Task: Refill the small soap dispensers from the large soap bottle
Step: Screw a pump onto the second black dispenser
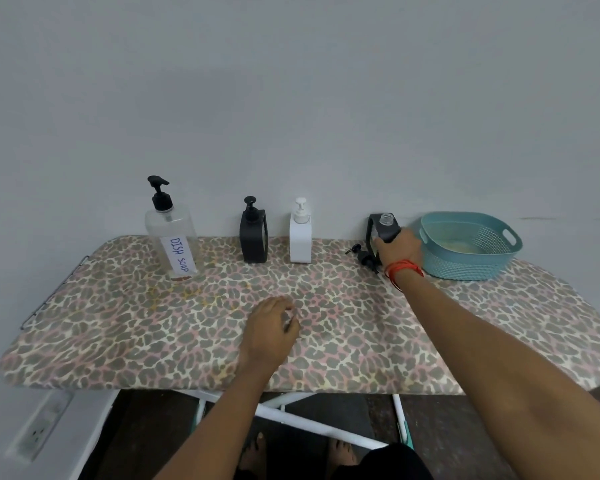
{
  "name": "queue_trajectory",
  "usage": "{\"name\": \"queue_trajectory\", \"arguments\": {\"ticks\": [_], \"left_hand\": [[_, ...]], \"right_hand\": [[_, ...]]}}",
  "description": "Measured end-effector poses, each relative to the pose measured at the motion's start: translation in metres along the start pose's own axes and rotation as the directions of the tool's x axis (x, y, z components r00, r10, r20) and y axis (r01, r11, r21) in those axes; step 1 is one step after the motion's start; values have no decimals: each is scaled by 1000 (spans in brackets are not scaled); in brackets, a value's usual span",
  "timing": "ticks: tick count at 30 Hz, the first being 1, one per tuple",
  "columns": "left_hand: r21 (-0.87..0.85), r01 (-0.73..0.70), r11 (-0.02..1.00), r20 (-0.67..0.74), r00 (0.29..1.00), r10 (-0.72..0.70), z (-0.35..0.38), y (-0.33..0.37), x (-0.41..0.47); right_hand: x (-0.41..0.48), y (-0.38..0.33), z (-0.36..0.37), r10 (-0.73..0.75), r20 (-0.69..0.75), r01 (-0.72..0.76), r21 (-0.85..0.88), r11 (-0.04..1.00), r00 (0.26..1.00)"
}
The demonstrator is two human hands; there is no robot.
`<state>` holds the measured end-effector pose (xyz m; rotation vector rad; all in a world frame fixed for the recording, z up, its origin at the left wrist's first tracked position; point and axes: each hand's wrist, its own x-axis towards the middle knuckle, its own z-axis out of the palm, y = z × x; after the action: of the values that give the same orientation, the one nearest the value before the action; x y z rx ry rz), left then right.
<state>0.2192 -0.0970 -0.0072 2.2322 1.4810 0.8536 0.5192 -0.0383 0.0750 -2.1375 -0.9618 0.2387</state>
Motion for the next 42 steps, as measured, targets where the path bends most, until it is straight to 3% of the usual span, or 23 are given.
{"name": "queue_trajectory", "arguments": {"ticks": [3,9,14,17,23,29,31,34,38,42], "left_hand": [[-3,1,1000,-13,1000,-1,0,1,1],[20,4,1000,-7,1000,-4,-2,4,0],[0,40,999,31,999,-40,-9,11,-1],[-101,105,989,75,992,-97,-15,13,-4],[-277,83,957,30,997,-78,-20,14,-4],[-369,94,925,21,995,-93,-18,9,-3],[-385,98,918,14,995,-101,-17,8,-3],[-420,87,903,16,996,-88,-15,7,-4],[-457,114,882,36,993,-110,-16,7,-4],[-461,121,879,29,992,-122,-17,8,-4]], "right_hand": [[0,3,-3,-28,-41,27,-12,1000,999],[-36,-8,-34,-194,-180,224,163,961,964],[-98,-20,-37,-357,-65,362,249,898,932],[-143,-24,-22,-424,-4,403,319,858,906],[-196,-25,11,-470,107,405,366,838,876],[-196,-16,18,-465,217,340,440,832,858],[-176,-13,16,-424,265,317,365,875,866],[-120,-13,18,-352,313,354,53,934,882],[-55,-24,21,-184,359,323,-379,867,915],[-31,-27,30,-119,383,299,-454,839,916]]}}
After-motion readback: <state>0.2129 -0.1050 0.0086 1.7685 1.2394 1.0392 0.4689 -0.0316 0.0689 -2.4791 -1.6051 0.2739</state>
